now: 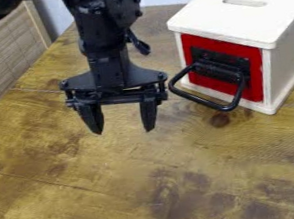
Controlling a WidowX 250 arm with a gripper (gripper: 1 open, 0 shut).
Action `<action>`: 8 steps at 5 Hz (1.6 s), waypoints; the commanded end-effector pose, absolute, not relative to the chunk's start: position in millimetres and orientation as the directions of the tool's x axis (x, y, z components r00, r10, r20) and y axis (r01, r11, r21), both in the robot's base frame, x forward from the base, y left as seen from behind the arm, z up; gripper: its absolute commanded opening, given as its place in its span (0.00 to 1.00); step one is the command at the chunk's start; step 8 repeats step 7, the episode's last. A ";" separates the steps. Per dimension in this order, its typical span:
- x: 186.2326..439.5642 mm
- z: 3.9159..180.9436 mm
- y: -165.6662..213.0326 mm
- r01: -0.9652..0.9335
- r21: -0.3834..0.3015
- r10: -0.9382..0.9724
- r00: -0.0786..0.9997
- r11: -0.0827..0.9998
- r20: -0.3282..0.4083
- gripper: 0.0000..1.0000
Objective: Close the drawer
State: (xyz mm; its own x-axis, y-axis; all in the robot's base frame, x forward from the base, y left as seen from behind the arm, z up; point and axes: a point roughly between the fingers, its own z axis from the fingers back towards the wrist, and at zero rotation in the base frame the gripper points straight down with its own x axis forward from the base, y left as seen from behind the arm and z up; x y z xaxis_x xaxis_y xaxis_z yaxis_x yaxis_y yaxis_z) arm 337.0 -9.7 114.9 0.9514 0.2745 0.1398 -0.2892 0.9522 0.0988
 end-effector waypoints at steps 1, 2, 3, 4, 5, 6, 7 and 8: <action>346.9 160.0 -3.3 -0.217 0.054 0.198 0.949 0.975 0.245 0.00; 339.5 169.3 -19.5 -0.225 0.051 0.206 0.947 0.973 0.246 1.00; 332.3 167.4 -32.1 -0.235 0.051 0.216 0.945 0.971 0.247 1.00; 331.1 156.3 -43.0 -0.231 0.051 0.213 0.948 0.972 0.237 1.00; 339.8 154.4 -56.4 -0.285 0.054 0.266 0.936 0.957 0.231 1.00; 351.4 150.6 -53.8 -0.333 0.056 0.311 0.921 0.941 0.234 1.00; 353.7 150.4 -32.1 -0.408 0.062 0.383 0.892 0.911 0.242 1.00; 353.7 150.4 -32.1 -0.408 0.062 0.383 0.892 0.911 0.242 1.00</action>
